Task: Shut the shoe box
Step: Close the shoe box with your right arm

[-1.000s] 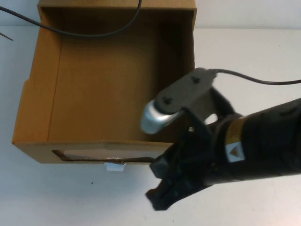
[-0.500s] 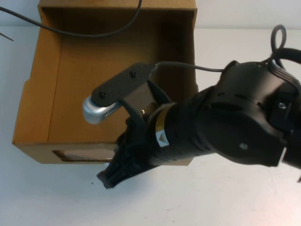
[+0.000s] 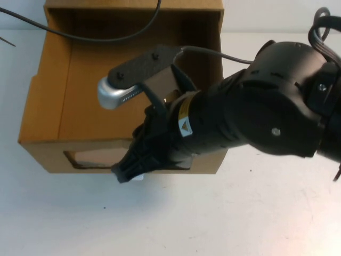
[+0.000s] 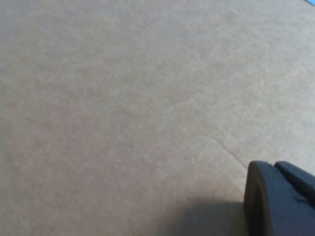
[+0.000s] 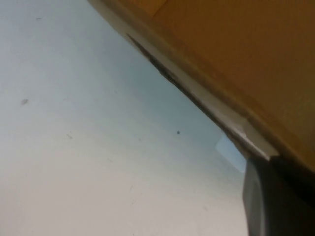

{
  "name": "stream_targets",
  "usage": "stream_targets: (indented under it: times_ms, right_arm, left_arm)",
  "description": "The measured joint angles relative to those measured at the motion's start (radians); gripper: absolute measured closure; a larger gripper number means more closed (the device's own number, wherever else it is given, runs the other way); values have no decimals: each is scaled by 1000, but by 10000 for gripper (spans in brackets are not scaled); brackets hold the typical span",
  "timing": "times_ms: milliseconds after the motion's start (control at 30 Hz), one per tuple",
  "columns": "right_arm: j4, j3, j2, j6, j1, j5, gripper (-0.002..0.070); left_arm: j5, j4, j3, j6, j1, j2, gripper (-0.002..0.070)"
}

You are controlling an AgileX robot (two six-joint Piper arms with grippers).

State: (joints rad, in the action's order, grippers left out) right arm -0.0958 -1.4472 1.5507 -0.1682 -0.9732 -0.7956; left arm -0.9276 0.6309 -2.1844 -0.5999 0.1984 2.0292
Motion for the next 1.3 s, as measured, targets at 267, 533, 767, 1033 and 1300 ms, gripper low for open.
stream_targets:
  times_ms: [267,533,767,1033,1300]
  right_arm:
    - [22,0,8,2,115,74,687]
    - [45,-10,20,2,192,182,687]
    - [74,-149,109,44,212,194,687]
    - [105,-329,231,78,240,163,687]
    - [309,-387,274,231,298,131,687]
  left_arm:
    - [1,0,0,0,0,0,677]
    - [1,0,0,0,0,0,677]
    - [1,0,0,0,0,0,678]
    - [1,1,0,0,0,0,677]
    - [-42,29,-36,8,-12,8,677]
